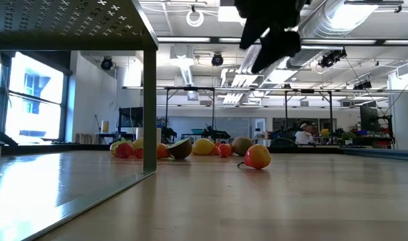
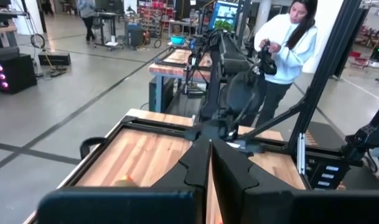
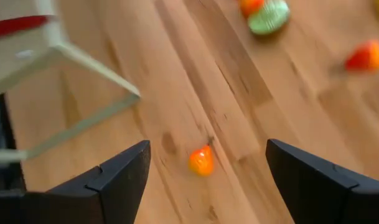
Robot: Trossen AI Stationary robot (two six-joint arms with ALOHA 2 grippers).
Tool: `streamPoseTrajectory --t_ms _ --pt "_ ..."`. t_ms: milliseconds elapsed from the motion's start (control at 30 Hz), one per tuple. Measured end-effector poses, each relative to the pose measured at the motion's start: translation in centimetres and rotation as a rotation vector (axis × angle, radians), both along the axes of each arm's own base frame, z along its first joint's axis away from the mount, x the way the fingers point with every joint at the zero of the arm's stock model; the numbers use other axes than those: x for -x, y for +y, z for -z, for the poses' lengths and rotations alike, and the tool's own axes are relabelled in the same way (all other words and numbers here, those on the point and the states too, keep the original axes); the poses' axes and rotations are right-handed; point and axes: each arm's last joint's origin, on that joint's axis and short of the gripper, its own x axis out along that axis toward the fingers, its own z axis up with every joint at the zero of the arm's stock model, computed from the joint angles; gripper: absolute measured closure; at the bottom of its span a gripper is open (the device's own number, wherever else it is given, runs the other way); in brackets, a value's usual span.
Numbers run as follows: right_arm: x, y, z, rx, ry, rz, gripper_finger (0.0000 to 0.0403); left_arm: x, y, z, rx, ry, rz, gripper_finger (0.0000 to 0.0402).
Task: Pick & Place Fruit
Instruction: Put the pear into the red strainer bowl on the shelf
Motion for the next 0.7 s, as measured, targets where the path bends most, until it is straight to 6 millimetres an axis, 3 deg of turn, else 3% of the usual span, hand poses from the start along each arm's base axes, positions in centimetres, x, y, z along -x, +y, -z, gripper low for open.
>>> streamPoseTrajectory --t_ms 367,700 --pt "-2.5 0.8 6.3 -0.191 0.225 0.215 0.0092 0.0 0.0 0.1 -0.002 0.014 0.0 0.0387" --pt "-3.4 1.5 9.2 -0.244 0.31 0.288 0.0092 0.0 0.0 0.1 -0.002 0.015 -0.001 0.0387"
